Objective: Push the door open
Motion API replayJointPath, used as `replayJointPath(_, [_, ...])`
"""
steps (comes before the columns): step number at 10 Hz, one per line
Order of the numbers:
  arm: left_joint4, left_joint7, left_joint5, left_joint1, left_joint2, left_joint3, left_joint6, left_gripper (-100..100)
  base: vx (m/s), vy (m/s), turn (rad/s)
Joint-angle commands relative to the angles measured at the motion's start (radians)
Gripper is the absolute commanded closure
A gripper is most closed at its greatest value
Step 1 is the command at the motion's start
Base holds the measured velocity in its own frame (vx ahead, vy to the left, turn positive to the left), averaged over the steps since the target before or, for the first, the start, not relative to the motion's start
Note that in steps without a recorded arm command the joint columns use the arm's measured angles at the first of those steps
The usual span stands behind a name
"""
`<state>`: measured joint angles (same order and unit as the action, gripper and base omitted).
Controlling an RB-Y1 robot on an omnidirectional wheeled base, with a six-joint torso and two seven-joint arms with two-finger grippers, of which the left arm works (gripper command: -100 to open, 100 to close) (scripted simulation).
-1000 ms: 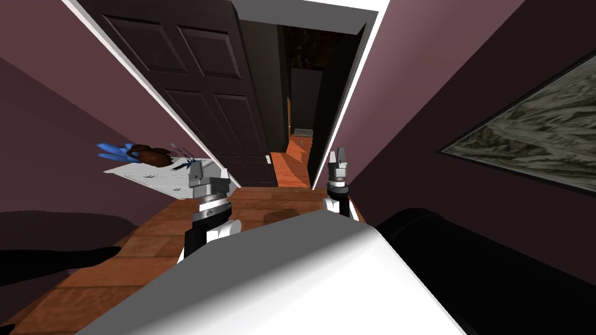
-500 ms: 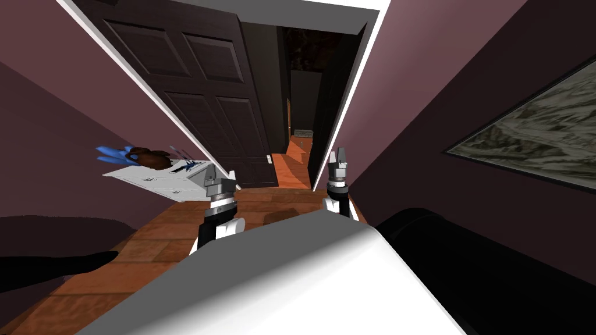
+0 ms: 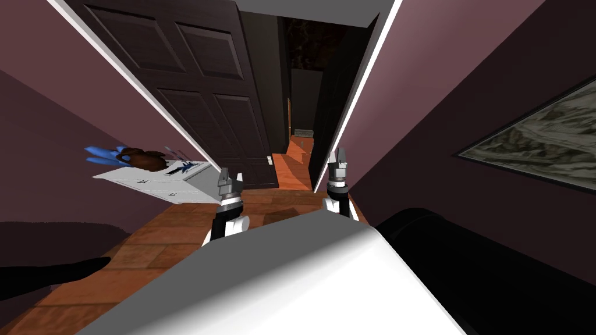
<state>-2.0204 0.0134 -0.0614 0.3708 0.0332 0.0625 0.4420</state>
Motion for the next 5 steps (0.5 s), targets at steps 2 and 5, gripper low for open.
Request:
replayJointPath(2, [0.082, 0.010, 0.005, -0.029, 0.014, 0.001, 0.021, -100, 0.098, 0.019, -0.002])
replayJointPath(5, [0.153, 0.014, 0.011, -0.056, 0.020, 0.006, 0.039, -100, 0.072, 0.027, -0.002])
